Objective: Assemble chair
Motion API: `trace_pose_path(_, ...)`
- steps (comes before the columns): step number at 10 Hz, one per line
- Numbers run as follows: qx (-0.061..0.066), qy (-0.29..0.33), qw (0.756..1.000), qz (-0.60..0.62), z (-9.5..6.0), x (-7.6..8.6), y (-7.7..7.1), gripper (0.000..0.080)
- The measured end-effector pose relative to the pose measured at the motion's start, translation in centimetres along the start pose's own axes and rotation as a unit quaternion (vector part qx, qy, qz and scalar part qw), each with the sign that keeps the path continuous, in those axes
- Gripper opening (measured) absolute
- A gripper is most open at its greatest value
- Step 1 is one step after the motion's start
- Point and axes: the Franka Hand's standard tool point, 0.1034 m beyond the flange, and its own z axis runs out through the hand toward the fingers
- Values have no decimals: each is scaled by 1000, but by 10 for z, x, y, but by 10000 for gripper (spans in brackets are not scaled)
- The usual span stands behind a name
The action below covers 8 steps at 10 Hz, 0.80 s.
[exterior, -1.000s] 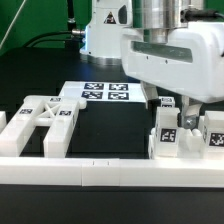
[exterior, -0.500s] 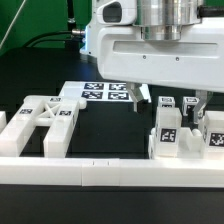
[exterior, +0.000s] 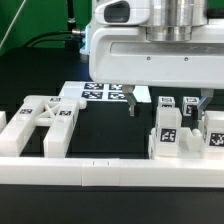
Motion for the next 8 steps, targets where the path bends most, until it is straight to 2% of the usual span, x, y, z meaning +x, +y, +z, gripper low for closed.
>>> trace_pose_path(2,0,0,1000,1,1,0,0,645)
trace_pose_path(4,0,0,1000,1,1,0,1,319)
trace_pose_path(5,0,-1,1000,4,1,0,0,319)
trace_pose_path(6,0,-1,1000,14,1,0,1,285)
trace_pose_path(8,2,-1,999,45,1,0,0,285)
